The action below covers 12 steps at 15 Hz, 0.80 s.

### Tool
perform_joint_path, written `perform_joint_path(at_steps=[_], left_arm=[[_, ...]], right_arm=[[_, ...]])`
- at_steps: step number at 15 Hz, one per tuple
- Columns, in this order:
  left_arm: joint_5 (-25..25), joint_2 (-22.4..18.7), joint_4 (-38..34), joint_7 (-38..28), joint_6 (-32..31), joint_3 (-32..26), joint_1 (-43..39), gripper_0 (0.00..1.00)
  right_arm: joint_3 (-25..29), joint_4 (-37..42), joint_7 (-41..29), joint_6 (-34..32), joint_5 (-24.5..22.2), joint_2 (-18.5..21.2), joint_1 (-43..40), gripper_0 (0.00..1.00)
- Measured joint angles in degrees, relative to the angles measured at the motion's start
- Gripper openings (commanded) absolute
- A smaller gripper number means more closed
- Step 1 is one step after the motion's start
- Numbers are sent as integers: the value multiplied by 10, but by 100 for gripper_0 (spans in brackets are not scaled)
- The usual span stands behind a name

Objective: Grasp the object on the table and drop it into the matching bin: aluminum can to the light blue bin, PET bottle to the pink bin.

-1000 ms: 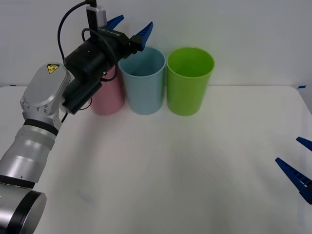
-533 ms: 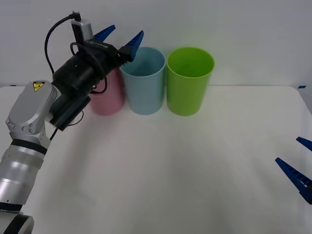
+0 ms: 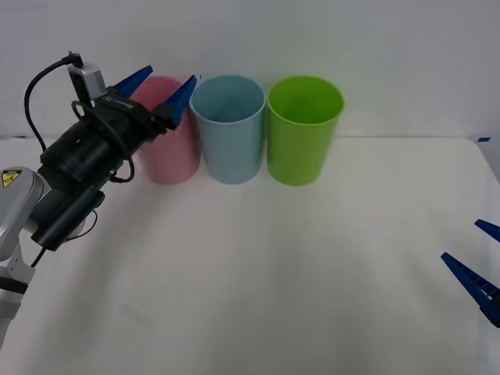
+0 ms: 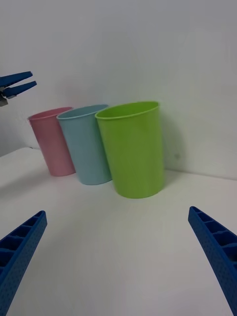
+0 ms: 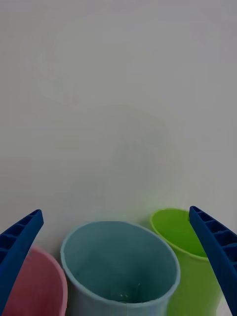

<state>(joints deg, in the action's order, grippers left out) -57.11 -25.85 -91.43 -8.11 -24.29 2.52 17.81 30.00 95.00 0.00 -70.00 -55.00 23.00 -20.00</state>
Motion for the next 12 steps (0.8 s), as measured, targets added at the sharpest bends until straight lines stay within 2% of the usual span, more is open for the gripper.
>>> perform_joint_path(at_steps=[9,12], left_arm=[[9,-3,-29,29,-176,-129,-133,100],[-5,-4,-29,37,-257,-188,-174,100]], right_arm=[[0,0,0,0,0,0,0,100],[0,0,0,0,0,0,0,100]])
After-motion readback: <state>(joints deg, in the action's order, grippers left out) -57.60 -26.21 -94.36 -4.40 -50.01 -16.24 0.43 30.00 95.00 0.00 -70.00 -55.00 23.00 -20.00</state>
